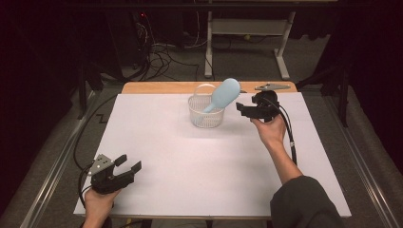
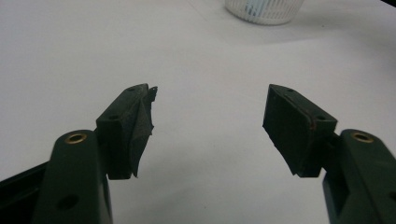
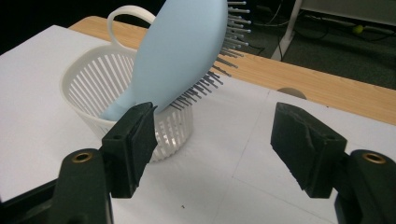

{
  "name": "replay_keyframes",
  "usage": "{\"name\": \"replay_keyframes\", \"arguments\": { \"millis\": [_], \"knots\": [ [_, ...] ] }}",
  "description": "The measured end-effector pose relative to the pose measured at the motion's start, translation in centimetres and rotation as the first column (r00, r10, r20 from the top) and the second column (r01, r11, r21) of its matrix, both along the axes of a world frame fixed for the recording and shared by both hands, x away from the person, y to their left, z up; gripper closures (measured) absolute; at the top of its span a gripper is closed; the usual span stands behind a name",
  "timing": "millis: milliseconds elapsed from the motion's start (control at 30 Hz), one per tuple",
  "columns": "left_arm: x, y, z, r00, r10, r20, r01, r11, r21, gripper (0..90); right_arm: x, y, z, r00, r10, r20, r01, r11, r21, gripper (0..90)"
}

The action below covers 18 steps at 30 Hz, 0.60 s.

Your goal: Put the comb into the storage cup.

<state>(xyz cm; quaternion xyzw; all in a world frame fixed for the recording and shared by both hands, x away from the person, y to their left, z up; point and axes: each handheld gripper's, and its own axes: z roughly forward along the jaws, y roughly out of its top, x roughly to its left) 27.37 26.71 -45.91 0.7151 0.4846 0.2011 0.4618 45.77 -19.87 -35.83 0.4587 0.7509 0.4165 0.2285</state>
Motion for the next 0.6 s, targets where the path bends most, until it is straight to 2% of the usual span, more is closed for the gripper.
{"name": "replay_keyframes", "arguments": {
  "millis": [600],
  "knots": [
    [0.0, 0.0, 0.0, 1.0000, 0.003, 0.000, -0.003, 1.0000, -0.003, 33.6, -0.9, -1.6, 0.0, 0.9999, -0.006, 0.010, 0.006, 1.0000, 0.003, 30.2]
  ]
}}
